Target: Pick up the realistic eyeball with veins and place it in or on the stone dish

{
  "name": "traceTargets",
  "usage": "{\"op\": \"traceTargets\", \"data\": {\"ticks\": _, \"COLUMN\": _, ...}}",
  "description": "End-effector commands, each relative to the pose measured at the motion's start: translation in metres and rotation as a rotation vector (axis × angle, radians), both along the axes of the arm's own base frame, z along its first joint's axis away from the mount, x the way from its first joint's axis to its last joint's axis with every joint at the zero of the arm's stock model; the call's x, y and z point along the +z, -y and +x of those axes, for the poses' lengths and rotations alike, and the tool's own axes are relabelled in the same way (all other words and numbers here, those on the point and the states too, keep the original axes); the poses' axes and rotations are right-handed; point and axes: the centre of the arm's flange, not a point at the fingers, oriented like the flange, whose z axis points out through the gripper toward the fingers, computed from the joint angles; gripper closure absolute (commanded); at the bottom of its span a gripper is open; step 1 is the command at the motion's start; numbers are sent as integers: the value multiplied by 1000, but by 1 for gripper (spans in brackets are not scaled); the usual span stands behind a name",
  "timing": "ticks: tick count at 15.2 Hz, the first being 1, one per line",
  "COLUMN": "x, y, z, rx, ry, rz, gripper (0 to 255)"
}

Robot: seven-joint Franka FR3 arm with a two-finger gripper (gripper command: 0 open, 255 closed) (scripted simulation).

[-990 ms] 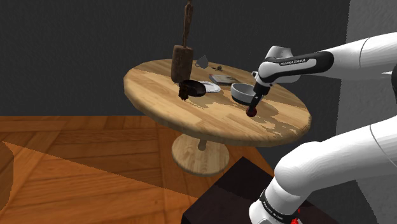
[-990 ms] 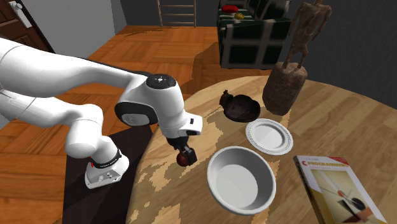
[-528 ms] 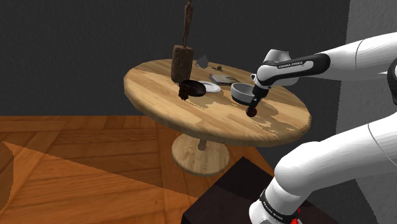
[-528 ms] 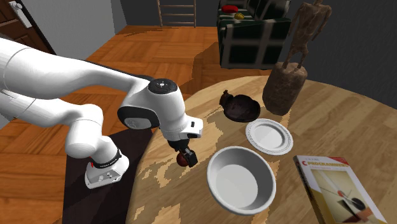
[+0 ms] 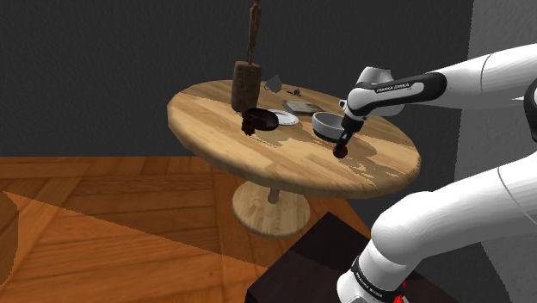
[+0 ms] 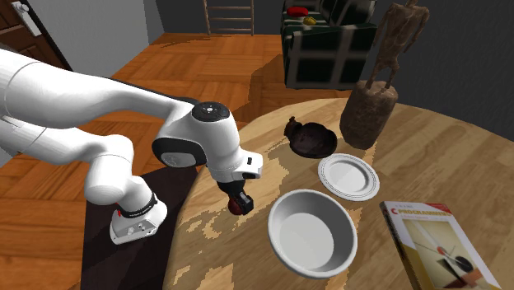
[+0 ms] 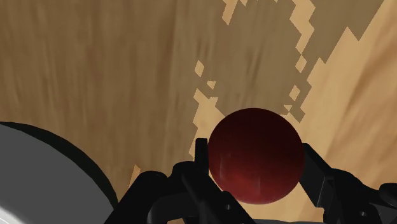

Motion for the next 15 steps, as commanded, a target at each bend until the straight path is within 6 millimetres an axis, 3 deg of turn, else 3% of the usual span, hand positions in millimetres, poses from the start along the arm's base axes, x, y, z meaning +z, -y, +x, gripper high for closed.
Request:
{"op": "traceTargets", "data": {"ticks": 1, "x": 0, "y": 0, "z": 0, "rx": 0, "ry": 0, "rz": 0, "gripper": 255}}
{"op": "traceTargets", "data": {"ticks": 4, "x": 0, "y": 0, "z": 0, "rx": 0, "ry": 0, "rz": 0, "gripper": 255}}
{"op": "traceTargets", "data": {"ticks": 15, "x": 58, "y": 0, "z": 0, "rx": 0, "ry": 0, "rz": 0, "gripper": 255}}
